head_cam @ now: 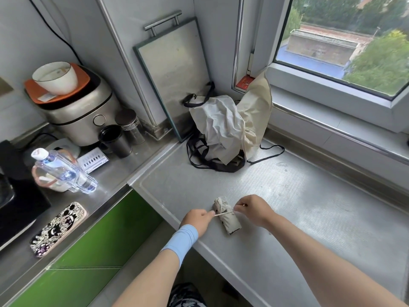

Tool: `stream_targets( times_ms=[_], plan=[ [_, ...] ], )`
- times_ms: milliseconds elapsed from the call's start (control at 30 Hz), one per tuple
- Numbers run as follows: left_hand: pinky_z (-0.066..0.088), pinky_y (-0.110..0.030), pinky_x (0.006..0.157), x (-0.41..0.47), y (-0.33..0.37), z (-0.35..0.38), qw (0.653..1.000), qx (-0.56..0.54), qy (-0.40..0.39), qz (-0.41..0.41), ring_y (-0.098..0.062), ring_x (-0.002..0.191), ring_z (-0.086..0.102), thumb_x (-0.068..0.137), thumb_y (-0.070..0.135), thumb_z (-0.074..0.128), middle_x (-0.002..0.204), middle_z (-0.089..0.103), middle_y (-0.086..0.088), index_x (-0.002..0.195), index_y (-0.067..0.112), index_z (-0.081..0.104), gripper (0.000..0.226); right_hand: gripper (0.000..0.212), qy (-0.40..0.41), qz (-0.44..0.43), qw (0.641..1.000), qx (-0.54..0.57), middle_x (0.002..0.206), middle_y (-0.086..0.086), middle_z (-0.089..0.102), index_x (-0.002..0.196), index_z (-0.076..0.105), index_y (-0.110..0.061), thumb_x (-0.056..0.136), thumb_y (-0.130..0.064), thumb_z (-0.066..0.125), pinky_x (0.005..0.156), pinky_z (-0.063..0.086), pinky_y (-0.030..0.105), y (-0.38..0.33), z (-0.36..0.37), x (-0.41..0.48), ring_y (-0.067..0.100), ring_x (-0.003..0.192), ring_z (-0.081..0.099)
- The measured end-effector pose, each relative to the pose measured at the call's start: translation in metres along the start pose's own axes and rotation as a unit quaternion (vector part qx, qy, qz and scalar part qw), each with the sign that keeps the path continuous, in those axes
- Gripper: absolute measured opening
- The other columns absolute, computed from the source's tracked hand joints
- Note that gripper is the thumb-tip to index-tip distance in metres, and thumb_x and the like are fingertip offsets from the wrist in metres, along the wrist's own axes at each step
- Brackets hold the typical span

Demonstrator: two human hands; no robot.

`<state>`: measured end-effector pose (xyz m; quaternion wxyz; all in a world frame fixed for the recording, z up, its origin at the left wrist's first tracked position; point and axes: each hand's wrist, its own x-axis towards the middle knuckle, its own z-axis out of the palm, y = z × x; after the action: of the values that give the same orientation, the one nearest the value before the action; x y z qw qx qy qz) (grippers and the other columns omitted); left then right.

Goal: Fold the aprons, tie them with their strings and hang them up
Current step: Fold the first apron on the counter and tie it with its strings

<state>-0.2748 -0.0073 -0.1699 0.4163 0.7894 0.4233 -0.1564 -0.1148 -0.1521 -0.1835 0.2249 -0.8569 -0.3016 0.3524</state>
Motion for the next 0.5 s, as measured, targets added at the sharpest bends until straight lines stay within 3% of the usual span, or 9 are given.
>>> stream_targets(
  times_ms=[100,200,300,500],
  plan=[
    [0.026,-0.03,0.058,0.004,-0.002,-0.001,1.0,0.029,-0.011,0.005,-0.018,0.059,0.032,0.096,0.041,0.046,0.06,0.031,-0.001,0.059,0.019,0.032,0.046,0.009,-0.001,0.016,0.999,0.029,0.087,-0.011,0.072,0.082,0.077,-0.023,0.086,-0.029,0.071,0.078,0.051,0.025,0.004,0.002,0.0,0.01,0.086,0.066],
    [0.031,-0.027,0.06,0.004,0.001,-0.001,0.999,0.034,-0.013,0.016,-0.017,0.06,0.041,0.098,0.035,0.044,0.059,0.042,0.002,0.06,0.019,0.045,0.041,0.008,-0.002,0.018,0.998,0.052,0.077,-0.013,0.073,0.077,0.079,-0.028,0.078,-0.036,0.077,0.07,0.049,0.022,0.0,0.002,-0.002,0.002,0.074,0.064],
    [0.033,-0.026,0.061,0.006,0.001,-0.001,0.999,0.02,-0.01,0.038,-0.017,0.063,0.044,0.099,0.032,0.043,0.06,0.045,0.004,0.064,0.022,0.054,0.038,0.006,-0.008,0.023,0.997,0.076,0.072,-0.012,0.073,0.074,0.079,-0.03,0.078,-0.033,0.078,0.069,0.049,0.027,0.0,0.0,0.0,0.004,0.07,0.062],
    [0.033,-0.026,0.06,0.013,-0.002,0.001,0.998,0.05,-0.027,0.041,-0.015,0.06,0.042,0.1,0.036,0.042,0.061,0.044,0.004,0.062,0.024,0.05,0.041,0.005,0.026,0.096,0.987,0.123,0.076,-0.006,0.074,0.074,0.078,-0.02,0.077,-0.024,0.079,0.066,0.05,0.025,0.005,0.005,-0.002,0.009,0.073,0.065]
  ],
)
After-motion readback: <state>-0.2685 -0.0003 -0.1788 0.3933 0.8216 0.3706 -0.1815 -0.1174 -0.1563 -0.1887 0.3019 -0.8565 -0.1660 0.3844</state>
